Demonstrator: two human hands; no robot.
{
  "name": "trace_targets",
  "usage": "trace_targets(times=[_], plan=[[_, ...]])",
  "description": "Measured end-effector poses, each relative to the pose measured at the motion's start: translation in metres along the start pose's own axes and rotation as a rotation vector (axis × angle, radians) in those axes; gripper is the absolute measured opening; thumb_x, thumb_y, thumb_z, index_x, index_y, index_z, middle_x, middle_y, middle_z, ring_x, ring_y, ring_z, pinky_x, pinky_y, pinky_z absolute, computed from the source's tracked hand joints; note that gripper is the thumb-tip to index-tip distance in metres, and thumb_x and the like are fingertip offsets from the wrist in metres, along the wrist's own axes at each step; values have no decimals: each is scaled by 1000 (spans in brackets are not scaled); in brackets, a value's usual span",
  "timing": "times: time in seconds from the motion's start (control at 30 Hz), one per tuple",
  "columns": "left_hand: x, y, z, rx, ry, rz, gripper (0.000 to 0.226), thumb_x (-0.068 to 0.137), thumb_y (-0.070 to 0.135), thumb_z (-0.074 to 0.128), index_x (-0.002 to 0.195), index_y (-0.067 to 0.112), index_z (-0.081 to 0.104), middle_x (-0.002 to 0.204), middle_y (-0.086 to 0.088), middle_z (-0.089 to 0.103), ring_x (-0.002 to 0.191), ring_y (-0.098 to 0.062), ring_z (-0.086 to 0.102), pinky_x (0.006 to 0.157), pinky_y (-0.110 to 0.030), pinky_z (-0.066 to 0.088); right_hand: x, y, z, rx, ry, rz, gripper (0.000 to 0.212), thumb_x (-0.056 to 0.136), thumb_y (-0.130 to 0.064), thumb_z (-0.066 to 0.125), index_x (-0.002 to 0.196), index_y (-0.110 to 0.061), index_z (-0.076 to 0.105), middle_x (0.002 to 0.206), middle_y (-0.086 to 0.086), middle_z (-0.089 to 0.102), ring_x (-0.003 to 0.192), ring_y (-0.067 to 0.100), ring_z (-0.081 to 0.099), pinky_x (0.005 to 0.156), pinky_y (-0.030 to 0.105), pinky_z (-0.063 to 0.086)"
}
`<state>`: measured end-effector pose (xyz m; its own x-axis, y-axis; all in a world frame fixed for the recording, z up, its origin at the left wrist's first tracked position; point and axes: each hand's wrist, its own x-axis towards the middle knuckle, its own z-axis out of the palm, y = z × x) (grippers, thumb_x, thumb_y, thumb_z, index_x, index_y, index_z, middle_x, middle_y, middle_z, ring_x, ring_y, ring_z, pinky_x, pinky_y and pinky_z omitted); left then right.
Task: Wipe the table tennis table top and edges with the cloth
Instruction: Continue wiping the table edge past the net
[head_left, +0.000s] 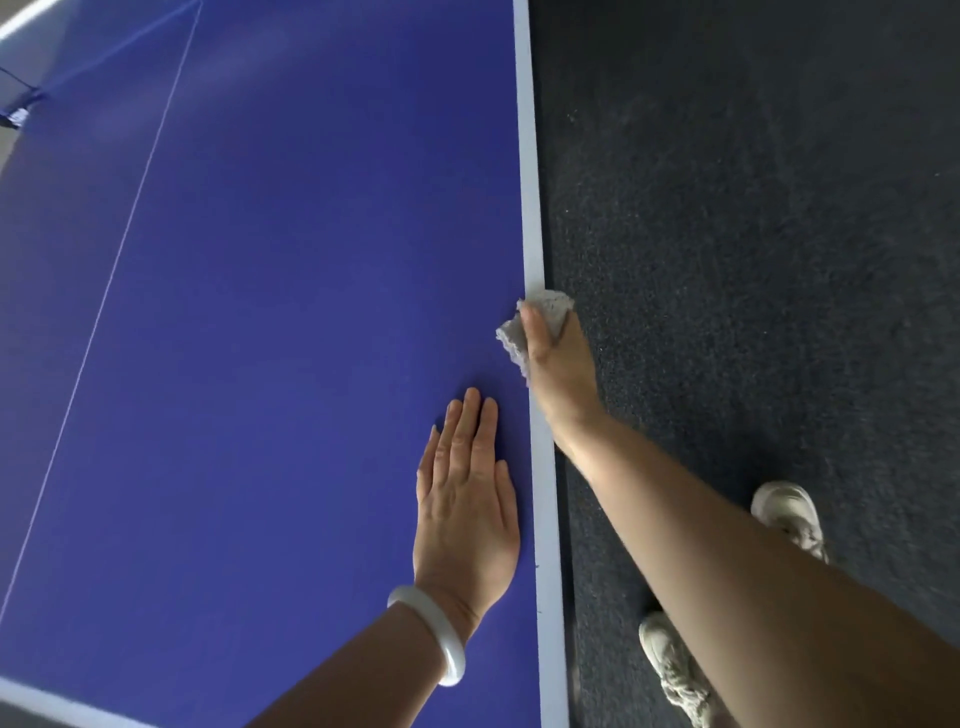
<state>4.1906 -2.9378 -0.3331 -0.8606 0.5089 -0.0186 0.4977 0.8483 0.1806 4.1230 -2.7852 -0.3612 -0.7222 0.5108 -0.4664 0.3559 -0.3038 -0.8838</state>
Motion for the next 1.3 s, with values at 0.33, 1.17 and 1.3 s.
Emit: trace_targets(times=[0.33, 1.17, 1.3], plan=[[4, 4, -6, -11, -11, 0, 53, 100, 25, 27, 149, 8, 40, 159, -1, 30, 148, -16, 22, 119, -37, 19, -37, 29, 0, 18, 7, -9, 64, 92, -61, 50, 116, -2, 54, 104, 23, 63, 94, 38, 65, 83, 53, 53], [261, 1, -6, -53, 85, -250, 52, 106, 25, 31, 157, 23, 22, 165, 4, 13, 152, -10, 4, 124, -33, 1, 102, -40, 12, 100, -12, -152, 61, 98, -49, 46, 131, 3, 44, 118, 26, 59, 107, 38, 62, 95, 56, 47], [261, 3, -6, -56, 81, -261, 52, 106, 26, 30, 157, 24, 23, 165, 6, 13, 152, -8, 4, 124, -33, 2, 167, -73, 21, 137, 4, -90, 45, 102, -38, 50, 130, -3, 49, 118, 19, 63, 109, 35, 63, 98, 49, 48]])
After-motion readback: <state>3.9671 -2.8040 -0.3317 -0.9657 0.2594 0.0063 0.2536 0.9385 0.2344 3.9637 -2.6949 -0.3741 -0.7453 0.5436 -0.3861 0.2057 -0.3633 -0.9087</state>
